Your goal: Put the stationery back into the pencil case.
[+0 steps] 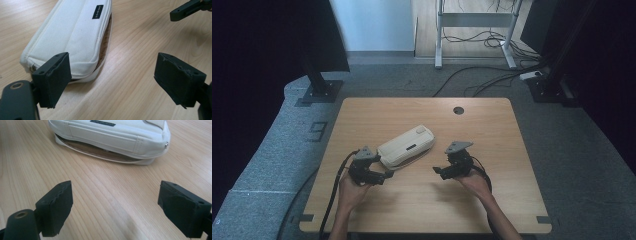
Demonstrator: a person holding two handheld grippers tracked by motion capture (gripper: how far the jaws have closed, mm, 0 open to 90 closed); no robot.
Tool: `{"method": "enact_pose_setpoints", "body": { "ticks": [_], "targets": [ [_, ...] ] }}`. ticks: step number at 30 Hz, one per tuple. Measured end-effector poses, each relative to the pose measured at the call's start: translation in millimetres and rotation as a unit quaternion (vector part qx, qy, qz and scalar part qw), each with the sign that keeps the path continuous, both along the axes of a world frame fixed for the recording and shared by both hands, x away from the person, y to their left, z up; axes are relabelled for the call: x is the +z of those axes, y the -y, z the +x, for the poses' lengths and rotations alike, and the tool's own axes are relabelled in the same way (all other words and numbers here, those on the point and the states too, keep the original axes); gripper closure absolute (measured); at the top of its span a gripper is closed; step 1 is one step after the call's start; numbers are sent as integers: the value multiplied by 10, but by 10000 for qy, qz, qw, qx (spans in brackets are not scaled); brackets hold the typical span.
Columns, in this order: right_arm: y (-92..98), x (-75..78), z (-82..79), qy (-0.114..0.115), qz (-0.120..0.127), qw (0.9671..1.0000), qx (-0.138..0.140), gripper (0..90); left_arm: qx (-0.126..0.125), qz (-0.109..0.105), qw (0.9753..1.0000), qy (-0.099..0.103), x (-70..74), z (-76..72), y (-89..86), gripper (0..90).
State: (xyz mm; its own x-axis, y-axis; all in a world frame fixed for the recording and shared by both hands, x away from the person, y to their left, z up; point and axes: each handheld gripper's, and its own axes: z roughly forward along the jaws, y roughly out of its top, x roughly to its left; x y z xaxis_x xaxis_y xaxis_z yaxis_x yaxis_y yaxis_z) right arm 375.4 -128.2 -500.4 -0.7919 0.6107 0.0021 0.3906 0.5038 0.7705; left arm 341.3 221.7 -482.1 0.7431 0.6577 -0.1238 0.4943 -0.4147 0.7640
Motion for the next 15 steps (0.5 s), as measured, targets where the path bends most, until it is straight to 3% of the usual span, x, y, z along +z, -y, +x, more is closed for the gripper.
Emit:
{"method": "enact_pose_setpoints", "body": {
  "ticks": [15],
  "targets": [
    [340, 63, -169, 108, -49, 9996, -267, 38, 121, 239, 9996, 108, 22, -216, -158, 36]
  ]
}}
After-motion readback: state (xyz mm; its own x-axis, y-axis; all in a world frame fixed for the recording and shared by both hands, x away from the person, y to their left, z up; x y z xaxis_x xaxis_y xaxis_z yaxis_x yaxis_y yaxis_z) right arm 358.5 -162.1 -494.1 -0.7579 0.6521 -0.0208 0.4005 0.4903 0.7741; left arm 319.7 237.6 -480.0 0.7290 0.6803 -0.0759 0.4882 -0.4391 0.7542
